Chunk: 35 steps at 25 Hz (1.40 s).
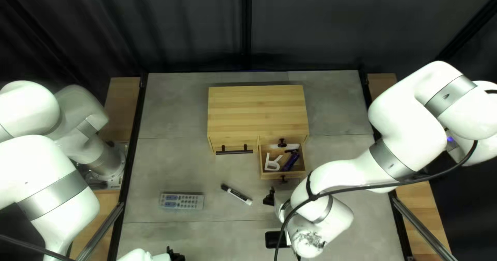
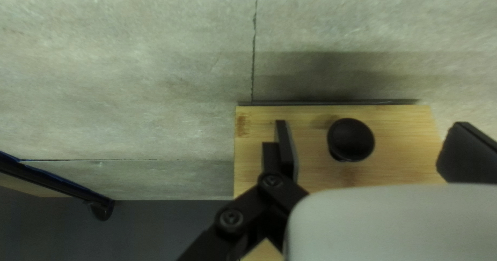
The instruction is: Open drawers and place objects into drawer and close
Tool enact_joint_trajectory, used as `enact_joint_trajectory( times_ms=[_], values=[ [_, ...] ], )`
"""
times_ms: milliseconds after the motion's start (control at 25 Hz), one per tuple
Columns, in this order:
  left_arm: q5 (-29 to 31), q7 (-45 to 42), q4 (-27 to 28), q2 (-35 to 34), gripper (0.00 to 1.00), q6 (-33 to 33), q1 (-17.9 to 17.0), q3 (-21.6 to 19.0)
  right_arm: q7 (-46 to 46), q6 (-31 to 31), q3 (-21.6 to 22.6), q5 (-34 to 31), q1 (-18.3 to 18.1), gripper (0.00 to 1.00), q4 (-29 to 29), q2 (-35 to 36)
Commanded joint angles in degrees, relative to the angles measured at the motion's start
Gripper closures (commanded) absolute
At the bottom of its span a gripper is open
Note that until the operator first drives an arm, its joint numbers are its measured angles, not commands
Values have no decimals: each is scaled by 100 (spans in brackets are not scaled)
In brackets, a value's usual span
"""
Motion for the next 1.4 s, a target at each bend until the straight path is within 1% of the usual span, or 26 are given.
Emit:
enact_joint_trajectory(
  times_ms=[40,1000,1400],
  values=[
    [0,0,0,0,0,0,0,0,-66,-17,-19,-41,-33,0,-58,-35],
    [0,0,0,0,0,0,0,0,-102,-191,-78,-61,-147,0,-108,-33],
    [0,0,0,0,0,0,0,0,-109,-244,-120,-120,-194,0,-213,-98]
  ],
)
